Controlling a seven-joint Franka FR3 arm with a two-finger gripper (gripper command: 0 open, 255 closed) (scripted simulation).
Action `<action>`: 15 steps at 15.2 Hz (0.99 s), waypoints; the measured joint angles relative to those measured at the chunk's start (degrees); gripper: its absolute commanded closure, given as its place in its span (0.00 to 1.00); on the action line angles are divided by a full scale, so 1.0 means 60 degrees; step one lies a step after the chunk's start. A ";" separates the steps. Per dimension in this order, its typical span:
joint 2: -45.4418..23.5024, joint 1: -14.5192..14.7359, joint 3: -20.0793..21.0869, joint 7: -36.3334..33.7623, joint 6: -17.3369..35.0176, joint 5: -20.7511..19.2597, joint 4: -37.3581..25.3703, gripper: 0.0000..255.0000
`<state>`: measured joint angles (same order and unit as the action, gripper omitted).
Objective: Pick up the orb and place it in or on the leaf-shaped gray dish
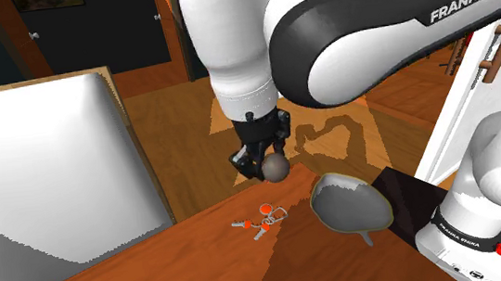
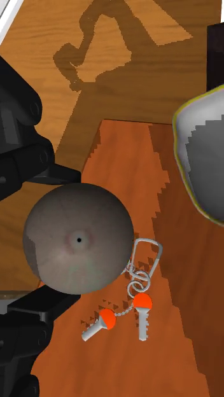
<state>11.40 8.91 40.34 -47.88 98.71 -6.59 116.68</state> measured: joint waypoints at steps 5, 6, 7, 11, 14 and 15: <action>0.2213 0.0507 -0.0646 0.0799 0.0042 0.1091 0.1833 1.00; 0.2692 0.0686 -0.0774 0.0910 -0.0030 0.1298 0.2205 1.00; 0.3104 0.0822 -0.0930 0.1056 -0.0095 0.1434 0.2514 1.00; 0.4866 0.1508 -0.1483 0.1463 -0.0596 0.1940 0.3719 1.00; 0.5263 0.1700 -0.1548 0.1506 -0.0480 0.2078 0.4242 1.00; 0.5283 0.1724 -0.1523 0.1488 -0.0373 0.2111 0.4374 1.00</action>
<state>43.10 19.26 31.21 -38.95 96.47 6.08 142.93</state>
